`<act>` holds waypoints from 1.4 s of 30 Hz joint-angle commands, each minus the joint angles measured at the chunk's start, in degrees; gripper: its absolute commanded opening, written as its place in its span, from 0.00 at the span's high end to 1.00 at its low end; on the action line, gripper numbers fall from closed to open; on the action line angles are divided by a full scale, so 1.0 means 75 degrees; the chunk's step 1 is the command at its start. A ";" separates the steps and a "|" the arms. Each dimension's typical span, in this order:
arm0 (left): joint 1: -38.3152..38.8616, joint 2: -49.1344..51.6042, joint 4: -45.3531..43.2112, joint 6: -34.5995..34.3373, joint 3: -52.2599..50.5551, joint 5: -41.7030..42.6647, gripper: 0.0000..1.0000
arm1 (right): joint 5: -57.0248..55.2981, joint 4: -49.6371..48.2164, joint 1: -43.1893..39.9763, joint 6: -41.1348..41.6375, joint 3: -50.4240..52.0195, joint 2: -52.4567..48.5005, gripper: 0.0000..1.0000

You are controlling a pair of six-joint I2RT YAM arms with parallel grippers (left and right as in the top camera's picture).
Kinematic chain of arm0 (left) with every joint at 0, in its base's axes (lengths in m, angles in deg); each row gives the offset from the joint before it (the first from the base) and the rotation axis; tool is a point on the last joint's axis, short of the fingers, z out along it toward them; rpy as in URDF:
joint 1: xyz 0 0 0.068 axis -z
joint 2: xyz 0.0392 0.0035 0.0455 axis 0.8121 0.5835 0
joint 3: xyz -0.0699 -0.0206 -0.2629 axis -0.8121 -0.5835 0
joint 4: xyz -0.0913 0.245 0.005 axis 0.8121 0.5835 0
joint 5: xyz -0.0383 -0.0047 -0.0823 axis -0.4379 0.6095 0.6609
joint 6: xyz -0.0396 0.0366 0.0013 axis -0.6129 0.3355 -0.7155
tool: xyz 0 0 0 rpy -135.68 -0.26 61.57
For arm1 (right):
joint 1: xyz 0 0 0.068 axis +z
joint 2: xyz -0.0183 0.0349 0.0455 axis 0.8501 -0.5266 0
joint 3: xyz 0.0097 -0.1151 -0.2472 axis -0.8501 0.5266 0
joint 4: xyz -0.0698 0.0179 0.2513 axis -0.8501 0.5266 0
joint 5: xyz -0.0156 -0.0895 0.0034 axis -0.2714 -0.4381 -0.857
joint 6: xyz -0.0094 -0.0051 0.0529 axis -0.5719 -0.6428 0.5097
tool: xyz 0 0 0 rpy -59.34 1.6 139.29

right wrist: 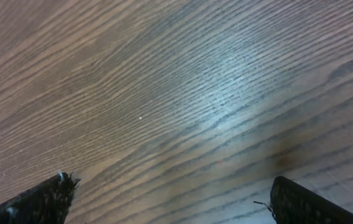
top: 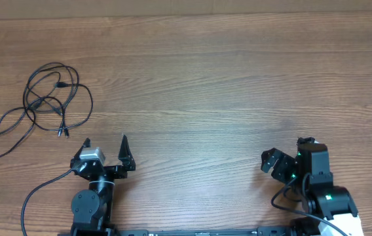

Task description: Untangle cables

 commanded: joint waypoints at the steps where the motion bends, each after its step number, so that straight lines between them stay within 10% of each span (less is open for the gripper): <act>1: -0.0061 -0.0085 0.0000 0.0201 -0.0023 0.0070 0.00 | 0.0000 -0.0289 -0.0023 0.0041 0.0420 0.0300 0.00; 42: -0.0061 -0.0085 0.0000 0.0201 -0.0023 0.0070 0.00 | -0.0052 -0.1848 -0.0023 0.0064 0.1886 0.1967 0.00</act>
